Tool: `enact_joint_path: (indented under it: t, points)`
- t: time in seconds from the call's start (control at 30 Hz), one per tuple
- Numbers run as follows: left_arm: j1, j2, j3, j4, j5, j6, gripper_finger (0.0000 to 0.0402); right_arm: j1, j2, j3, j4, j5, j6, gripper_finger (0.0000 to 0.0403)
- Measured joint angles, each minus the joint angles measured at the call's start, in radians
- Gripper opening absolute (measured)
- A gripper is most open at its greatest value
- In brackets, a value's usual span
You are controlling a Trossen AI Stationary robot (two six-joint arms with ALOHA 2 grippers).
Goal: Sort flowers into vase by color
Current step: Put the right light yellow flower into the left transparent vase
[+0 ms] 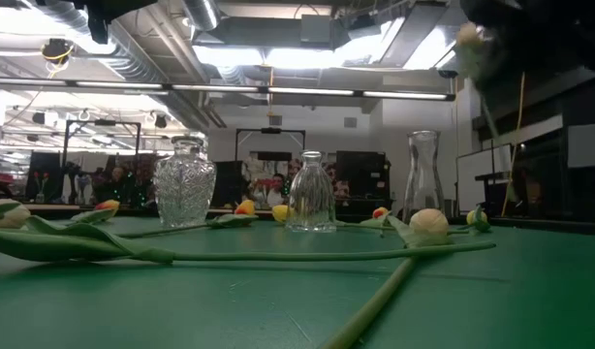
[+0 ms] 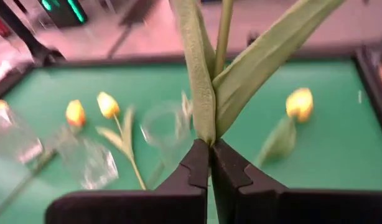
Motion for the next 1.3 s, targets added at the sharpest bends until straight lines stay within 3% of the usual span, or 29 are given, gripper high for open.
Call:
enact_joint_path:
  t: [0.3, 0.43, 0.57, 0.77, 0.93, 1.07, 1.3]
  points:
    - [0.0, 0.0, 0.0, 0.0, 0.0, 0.0, 0.0102, -0.115, 0.0, 0.208, 0.049, 0.276, -0.34, 0.0001]
    - [0.0, 0.0, 0.0, 0.0, 0.0, 0.0, 0.0102, -0.155, 0.0, 0.279, 0.22, 0.346, -0.612, 0.0001]
    - [0.0, 0.0, 0.0, 0.0, 0.0, 0.0, 0.0102, -0.205, 0.0, 0.304, 0.505, 0.348, -0.996, 0.0001]
    - [0.0, 0.0, 0.0, 0.0, 0.0, 0.001, 0.0102, -0.306, 0.017, 0.305, 1.015, 0.157, -1.574, 0.0001]
    - [0.0, 0.0, 0.0, 0.0, 0.0, 0.001, 0.0102, -0.387, 0.073, 0.305, 1.385, -0.084, -1.891, 0.0001]
    - [0.0, 0.0, 0.0, 0.0, 0.0, 0.001, 0.0102, -0.444, 0.132, 0.305, 1.603, -0.271, -2.015, 0.0001]
    - [0.0, 0.0, 0.0, 0.0, 0.0, 0.001, 0.0102, -0.523, 0.252, 0.305, 1.882, -0.467, -2.091, 0.0001]
